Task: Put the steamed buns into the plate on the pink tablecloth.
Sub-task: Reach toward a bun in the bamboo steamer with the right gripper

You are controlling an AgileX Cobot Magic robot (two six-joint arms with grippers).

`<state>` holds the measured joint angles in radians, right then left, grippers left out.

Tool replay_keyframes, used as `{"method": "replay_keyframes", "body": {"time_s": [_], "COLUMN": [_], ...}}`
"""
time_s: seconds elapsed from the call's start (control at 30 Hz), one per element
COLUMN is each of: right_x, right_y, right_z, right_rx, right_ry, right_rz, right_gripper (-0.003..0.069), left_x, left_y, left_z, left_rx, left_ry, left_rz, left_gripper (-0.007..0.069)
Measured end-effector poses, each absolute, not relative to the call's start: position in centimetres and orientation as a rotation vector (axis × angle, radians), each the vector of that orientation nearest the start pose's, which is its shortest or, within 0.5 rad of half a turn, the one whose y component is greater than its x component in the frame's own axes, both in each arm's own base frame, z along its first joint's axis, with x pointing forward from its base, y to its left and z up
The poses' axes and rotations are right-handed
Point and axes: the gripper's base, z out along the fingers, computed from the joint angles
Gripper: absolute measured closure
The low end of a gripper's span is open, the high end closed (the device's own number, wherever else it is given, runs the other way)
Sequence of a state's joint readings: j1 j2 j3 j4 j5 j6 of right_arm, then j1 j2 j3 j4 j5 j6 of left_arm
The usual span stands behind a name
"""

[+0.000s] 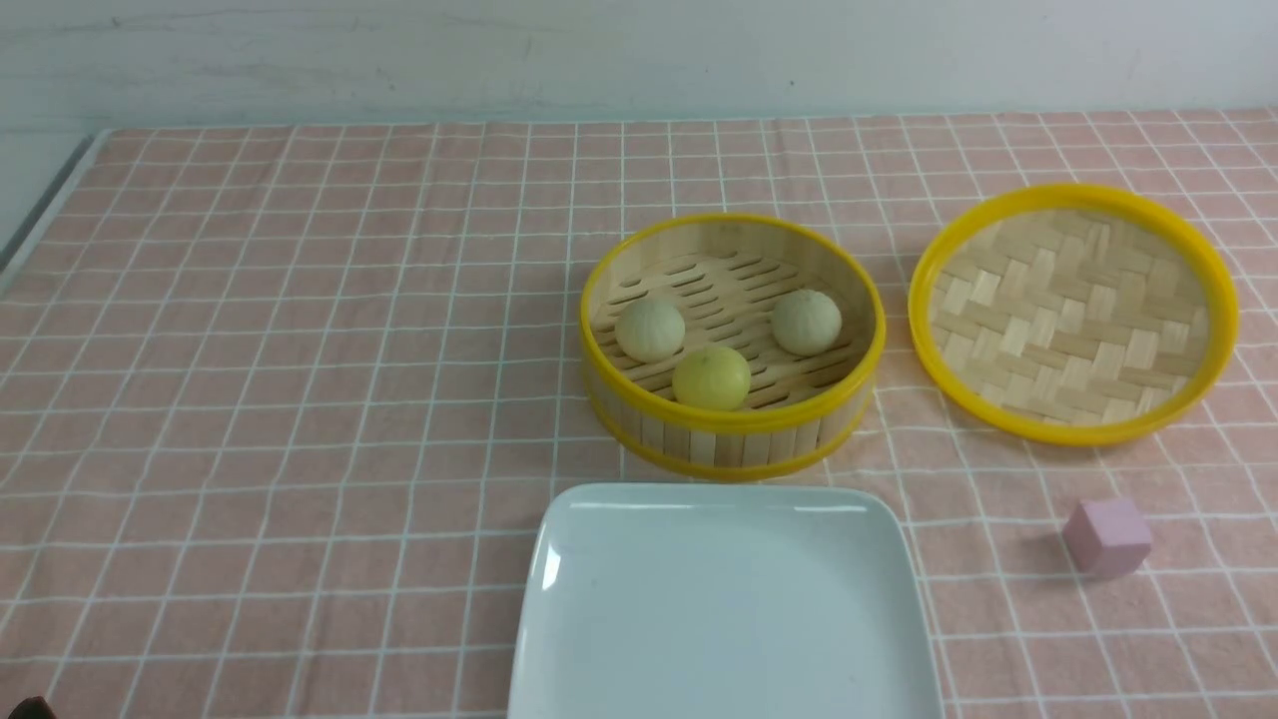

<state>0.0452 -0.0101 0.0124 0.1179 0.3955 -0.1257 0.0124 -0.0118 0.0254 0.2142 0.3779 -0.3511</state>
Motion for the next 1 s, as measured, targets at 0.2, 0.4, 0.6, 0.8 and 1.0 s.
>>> {"method": "replay_keyframes", "body": {"time_s": [0.2,0.4,0.6,0.8,1.0], "right_x": [5.2,5.2,5.2,5.1,5.0], "right_y": [0.6,0.6,0.7,1.9,2.7], "right_z": [17.4,17.4,17.4,17.6,17.9], "right_rx": [-0.093,-0.093,-0.083,0.304,0.534], "right_ry": [1.877,1.877,1.876,1.855,1.808], "right_rz": [0.057,0.057,0.068,0.548,0.868], "right_gripper": [0.0419,0.0419,0.0419,0.0419,0.0419], "left_x": [5.2,5.2,5.2,5.3,5.2], "left_y": [0.8,0.8,0.8,-0.4,-1.5], "left_z": [17.2,17.2,17.2,17.3,17.4], "left_rx": [-0.207,-0.207,-0.210,-0.692,-1.136], "left_ry": [1.855,1.855,1.855,1.771,1.622], "left_rz": [-0.023,-0.023,-0.026,-0.574,-1.059], "left_gripper": [0.0384,0.0384,0.0384,0.0384,0.0384]}}
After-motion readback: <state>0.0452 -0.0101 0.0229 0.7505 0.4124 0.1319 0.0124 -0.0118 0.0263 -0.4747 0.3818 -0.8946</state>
